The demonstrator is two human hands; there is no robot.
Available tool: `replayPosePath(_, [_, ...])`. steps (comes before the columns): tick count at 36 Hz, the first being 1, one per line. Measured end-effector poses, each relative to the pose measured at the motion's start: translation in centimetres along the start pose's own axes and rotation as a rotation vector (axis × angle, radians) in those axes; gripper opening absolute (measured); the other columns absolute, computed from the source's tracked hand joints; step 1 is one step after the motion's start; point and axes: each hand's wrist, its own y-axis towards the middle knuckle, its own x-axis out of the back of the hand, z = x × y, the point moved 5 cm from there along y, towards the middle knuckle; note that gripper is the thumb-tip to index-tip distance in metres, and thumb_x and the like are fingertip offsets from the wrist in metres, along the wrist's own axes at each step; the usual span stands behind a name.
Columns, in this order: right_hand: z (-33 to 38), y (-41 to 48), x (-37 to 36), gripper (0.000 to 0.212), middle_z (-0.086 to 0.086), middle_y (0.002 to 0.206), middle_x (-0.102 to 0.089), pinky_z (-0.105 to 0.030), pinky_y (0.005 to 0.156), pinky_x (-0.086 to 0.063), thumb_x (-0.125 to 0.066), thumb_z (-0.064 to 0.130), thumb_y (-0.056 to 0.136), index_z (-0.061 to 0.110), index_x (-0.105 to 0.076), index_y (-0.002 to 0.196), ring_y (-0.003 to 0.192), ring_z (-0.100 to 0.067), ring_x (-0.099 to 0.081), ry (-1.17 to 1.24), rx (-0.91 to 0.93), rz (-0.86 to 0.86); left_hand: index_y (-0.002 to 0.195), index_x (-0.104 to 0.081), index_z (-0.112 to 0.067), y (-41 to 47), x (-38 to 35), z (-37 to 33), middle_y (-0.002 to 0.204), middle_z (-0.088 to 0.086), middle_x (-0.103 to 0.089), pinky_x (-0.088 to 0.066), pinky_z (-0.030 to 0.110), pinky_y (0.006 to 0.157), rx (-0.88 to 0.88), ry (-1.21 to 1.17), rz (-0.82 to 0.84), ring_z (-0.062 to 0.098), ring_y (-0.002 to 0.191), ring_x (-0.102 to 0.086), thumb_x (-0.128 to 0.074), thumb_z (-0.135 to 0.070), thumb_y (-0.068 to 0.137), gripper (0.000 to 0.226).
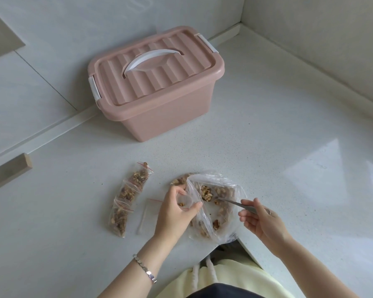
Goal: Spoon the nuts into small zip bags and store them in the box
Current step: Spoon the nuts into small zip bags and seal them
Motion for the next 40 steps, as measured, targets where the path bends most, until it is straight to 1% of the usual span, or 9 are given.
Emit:
replayPosePath(4, [0.2,-1.1,1.5,0.038,-0.009,0.066,-0.065,-0.02,0.056,-0.052,-0.035,0.029,0.098,0.002,-0.06,0.105,0.059,-0.015,-0.062,0.004,0.025,-0.022,0.093,-0.047,-0.033,-1.1,0.4,-1.0,0.102,-0.02,-0.058,-0.042,0.012,0.084,-0.144,0.048,-0.082,-0.013,0.099,-0.05,-0.077,-0.037,0.067,0.04])
replayPosePath(8, [0.7,-2.3,2.3,0.041,-0.01,0.065,-0.064,-0.02,0.054,-0.053,-0.039,0.034,0.094,0.0,-0.058,0.108,0.057,-0.015,-0.061,0.034,0.067,-0.025,0.092,-0.048,-0.031,-1.7,-0.2,-1.3,0.096,-0.018,-0.061,-0.038,0.004,0.08,-0.17,0.064,-0.1,-0.006,0.096,-0.055,-0.068,-0.058,0.059,0.047])
replayPosePath(12, [2.2,-3.9,1.7,0.08,-0.012,0.067,-0.064,-0.021,0.057,-0.054,-0.073,0.064,0.053,0.003,-0.062,0.102,0.058,-0.017,-0.061,0.025,0.17,-0.023,0.091,-0.046,-0.027,-1.6,-1.2,-1.3,0.09,-0.014,-0.059,-0.037,0.003,0.072,-0.147,0.105,-0.063,-0.006,0.085,-0.054,-0.078,-0.044,0.063,0.046])
replayPosePath(16, [3.1,-5.2,0.5,0.077,-0.011,0.066,-0.064,-0.022,0.058,-0.053,-0.066,0.064,0.06,0.0,-0.061,0.102,0.059,-0.016,-0.061,0.026,0.279,-0.027,0.094,-0.046,-0.023,-1.2,-2.1,-1.7,0.092,-0.008,-0.059,-0.043,0.016,0.074,-0.125,0.124,-0.037,0.009,0.086,-0.056,-0.079,-0.04,0.066,0.046])
replayPosePath(22, [3.5,-6.9,-1.8,0.086,-0.015,0.068,-0.067,-0.021,0.057,-0.051,-0.066,0.08,0.045,0.006,-0.067,0.089,0.061,-0.021,-0.063,-0.06,0.424,-0.083,0.107,-0.045,-0.022,-0.7,-2.6,-2.2,0.101,-0.007,-0.055,-0.046,0.027,0.083,-0.058,0.142,-0.02,0.013,0.095,-0.053,-0.076,-0.047,0.067,0.056])
replayPosePath(26, [3.3,-7.6,-2.7,0.074,-0.015,0.071,-0.07,-0.02,0.059,-0.051,-0.055,0.083,0.056,0.016,-0.071,0.082,0.064,-0.021,-0.065,-0.194,0.528,-0.118,0.112,-0.045,-0.022,-0.4,-2.7,-2.0,0.102,-0.006,-0.058,-0.049,0.033,0.084,-0.028,0.109,-0.009,0.014,0.095,-0.056,-0.073,-0.052,0.065,0.062])
replayPosePath(30, [3.2,-8.5,-3.3,0.039,-0.001,0.071,-0.071,-0.018,0.064,-0.049,-0.048,0.067,0.075,0.037,-0.071,0.084,0.066,-0.014,-0.065,-0.35,0.65,-0.124,0.104,-0.045,-0.026,-0.5,-2.5,-2.3,0.103,-0.008,-0.059,-0.049,0.03,0.084,-0.027,0.08,-0.019,0.011,0.095,-0.056,-0.074,-0.049,0.065,0.053])
replayPosePath(36, [3.4,-9.2,-3.6,0.031,0.019,0.078,-0.07,-0.013,0.068,-0.048,-0.037,0.065,0.087,0.051,-0.063,0.096,0.073,-0.002,-0.066,-0.614,0.784,-0.092,0.101,-0.04,-0.03,-0.6,-2.3,-2.8,0.09,-0.016,-0.051,-0.041,0.017,0.072,-0.037,0.103,-0.037,0.007,0.089,-0.051,-0.076,-0.04,0.07,0.048])
replayPosePath(40, [3.7,-9.2,-3.1,0.033,0.018,0.077,-0.069,-0.013,0.067,-0.048,-0.036,0.066,0.087,0.049,-0.063,0.095,0.071,-0.004,-0.066,-0.607,0.799,-0.145,0.097,-0.045,-0.023,-0.6,-2.1,-2.6,0.089,-0.01,-0.055,-0.044,0.024,0.074,-0.037,0.112,-0.044,0.01,0.087,-0.054,-0.074,-0.043,0.07,0.044])
